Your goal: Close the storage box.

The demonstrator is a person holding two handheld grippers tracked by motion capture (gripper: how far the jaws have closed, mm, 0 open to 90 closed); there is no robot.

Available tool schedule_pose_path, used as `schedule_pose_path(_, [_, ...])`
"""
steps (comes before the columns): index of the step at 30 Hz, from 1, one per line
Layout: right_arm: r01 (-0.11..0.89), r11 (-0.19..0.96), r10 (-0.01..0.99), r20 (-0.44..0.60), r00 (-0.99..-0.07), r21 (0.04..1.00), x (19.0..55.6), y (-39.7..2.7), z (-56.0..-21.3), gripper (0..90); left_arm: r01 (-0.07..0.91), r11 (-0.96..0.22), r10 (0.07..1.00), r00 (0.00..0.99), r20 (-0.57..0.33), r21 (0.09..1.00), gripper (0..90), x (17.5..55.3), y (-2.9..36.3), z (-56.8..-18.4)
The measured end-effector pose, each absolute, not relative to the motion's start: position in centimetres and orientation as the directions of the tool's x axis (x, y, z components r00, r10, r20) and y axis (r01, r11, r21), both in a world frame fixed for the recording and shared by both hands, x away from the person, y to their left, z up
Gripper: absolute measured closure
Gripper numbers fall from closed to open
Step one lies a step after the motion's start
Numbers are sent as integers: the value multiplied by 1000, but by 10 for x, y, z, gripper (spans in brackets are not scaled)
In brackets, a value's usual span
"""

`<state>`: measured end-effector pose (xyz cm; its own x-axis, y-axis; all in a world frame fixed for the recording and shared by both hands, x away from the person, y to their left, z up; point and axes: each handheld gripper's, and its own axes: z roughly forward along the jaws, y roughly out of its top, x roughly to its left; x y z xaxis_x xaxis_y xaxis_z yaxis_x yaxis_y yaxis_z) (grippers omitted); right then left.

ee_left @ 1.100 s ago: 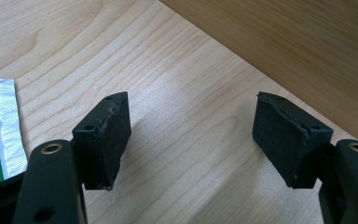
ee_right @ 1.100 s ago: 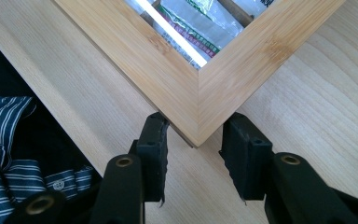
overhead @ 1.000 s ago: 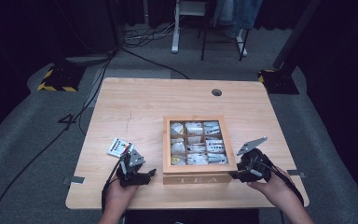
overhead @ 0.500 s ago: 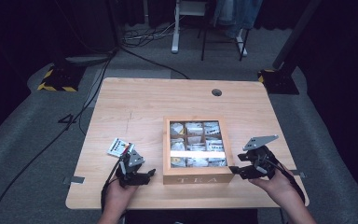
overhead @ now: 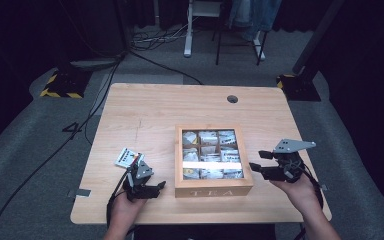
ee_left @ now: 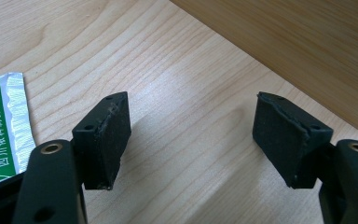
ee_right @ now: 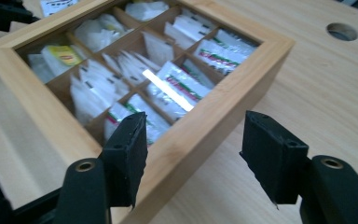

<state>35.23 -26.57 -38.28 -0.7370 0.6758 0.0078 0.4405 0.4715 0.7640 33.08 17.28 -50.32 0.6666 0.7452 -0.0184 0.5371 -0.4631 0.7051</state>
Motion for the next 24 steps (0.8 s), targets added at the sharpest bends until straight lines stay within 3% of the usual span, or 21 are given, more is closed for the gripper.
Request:
schedule_pose_path(12, [490, 371, 758, 48, -651, 788, 384, -305, -408, 394, 536, -466, 742, 671, -20, 704, 282, 331, 174, -503])
schedule_pose_path(24, [528, 341, 811, 42, -584, 778, 402, -327, -434, 380, 533, -467, 741, 671, -17, 705, 278, 332, 176, -503])
